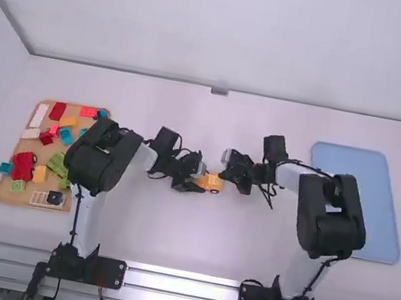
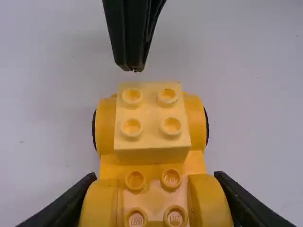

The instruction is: Assemble lego blocks to make yellow taxi

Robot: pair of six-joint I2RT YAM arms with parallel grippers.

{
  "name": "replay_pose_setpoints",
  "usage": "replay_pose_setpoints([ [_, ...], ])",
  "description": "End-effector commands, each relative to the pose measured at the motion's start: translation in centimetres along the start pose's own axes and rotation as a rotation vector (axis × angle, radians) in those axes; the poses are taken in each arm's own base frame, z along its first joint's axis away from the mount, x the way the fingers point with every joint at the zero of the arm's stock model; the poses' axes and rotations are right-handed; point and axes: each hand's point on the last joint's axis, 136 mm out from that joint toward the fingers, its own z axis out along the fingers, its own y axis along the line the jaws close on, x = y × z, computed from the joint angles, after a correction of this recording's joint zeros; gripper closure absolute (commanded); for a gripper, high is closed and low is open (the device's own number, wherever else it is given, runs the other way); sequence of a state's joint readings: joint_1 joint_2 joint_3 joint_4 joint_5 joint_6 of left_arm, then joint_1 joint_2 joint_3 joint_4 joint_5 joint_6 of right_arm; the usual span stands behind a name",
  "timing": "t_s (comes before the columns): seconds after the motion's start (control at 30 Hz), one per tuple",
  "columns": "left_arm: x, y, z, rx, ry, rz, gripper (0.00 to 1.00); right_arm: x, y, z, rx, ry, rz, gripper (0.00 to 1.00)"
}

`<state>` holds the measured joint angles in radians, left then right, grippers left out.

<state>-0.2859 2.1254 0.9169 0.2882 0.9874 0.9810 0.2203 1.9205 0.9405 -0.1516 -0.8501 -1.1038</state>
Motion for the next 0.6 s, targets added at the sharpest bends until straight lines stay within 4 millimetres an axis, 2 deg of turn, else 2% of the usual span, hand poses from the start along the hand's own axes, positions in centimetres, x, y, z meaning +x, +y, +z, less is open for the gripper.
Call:
replay_pose_setpoints([
  [0.0,1.4,-0.7,0.2,0.009,0.022,-0.032,0.69,1.6,0.1,1.3,-0.012,0.058,0.076,1.00],
  [0.1,1.4,-0.7,0.2,0.009,0.023,-0.033,0.69,2.8,0.8,2.2,-0.035,0.093,0.116,1.00],
  [0.3,1.4,-0.7,0.2,0.009,0.023,-0.032,0.70,5.1,1.8,2.4,-0.050,0.214,0.132,1.00],
  [0.47,1.4,-0.7,0.2,0.009,0.022,-0.033,0.70,5.4,2.1,2.8,-0.050,0.266,0.113,1.00],
  [0.57,1.4,-0.7,0.2,0.010,0.023,-0.033,0.70,4.0,1.5,2.9,-0.052,0.232,0.091,1.00],
])
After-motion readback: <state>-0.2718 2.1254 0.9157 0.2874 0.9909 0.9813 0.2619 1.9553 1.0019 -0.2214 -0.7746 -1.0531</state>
